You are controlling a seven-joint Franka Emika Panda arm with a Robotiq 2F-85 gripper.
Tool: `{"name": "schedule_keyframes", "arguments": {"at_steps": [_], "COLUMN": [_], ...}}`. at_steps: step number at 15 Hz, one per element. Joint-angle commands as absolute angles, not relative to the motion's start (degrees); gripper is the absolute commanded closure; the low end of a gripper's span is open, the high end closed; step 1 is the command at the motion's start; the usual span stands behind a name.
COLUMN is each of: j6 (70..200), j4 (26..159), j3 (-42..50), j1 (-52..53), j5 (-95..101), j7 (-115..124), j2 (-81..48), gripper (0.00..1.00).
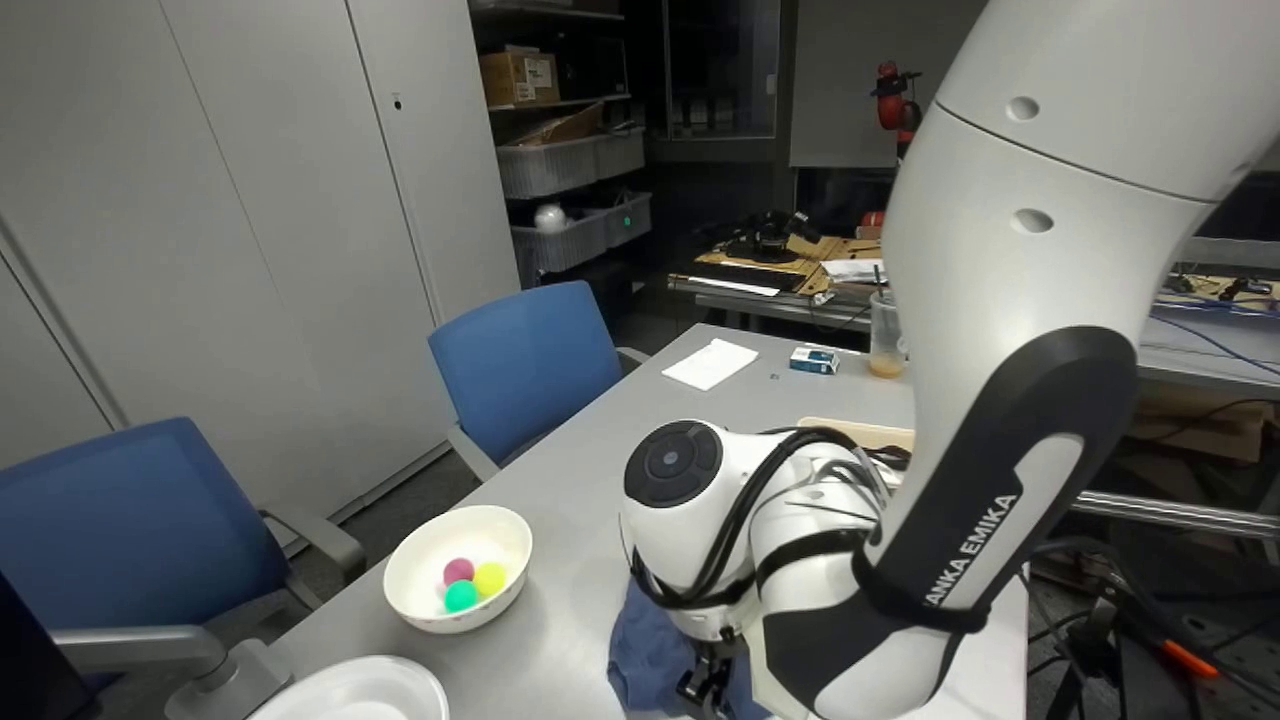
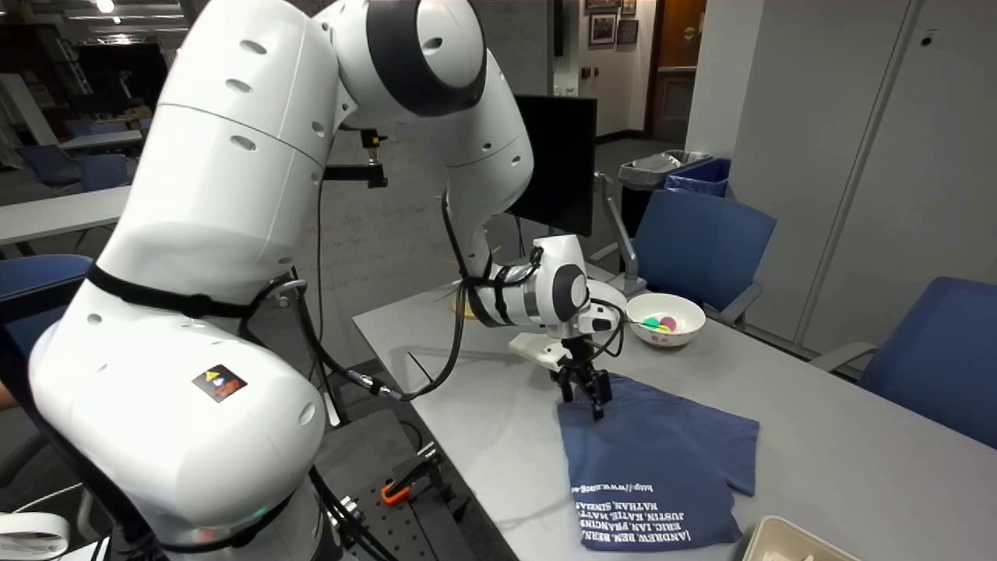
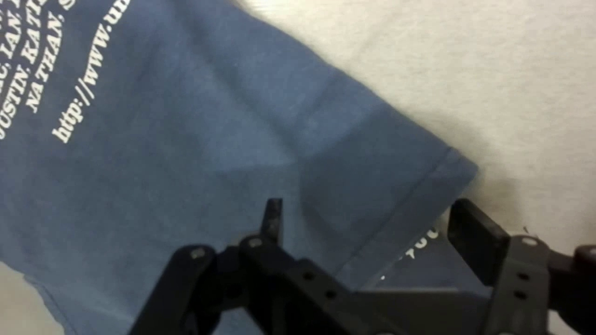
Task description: Unfold the shirt on the table.
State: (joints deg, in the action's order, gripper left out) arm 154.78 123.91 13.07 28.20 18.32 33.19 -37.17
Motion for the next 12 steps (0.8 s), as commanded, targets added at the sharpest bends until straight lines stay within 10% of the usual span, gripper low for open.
{"name": "schedule_keyframes", "arguments": {"at_steps": [1,12], "j6": [155.22,154.22], "j4": [122.75,122.84], "j3": [15.40,16.68], "j1": [29.72,30.52], "j5": [19.79,20.47], "j7": [36.20,37.96], "j2": [-38.30,-37.27], "gripper": [0.15,1.00]}}
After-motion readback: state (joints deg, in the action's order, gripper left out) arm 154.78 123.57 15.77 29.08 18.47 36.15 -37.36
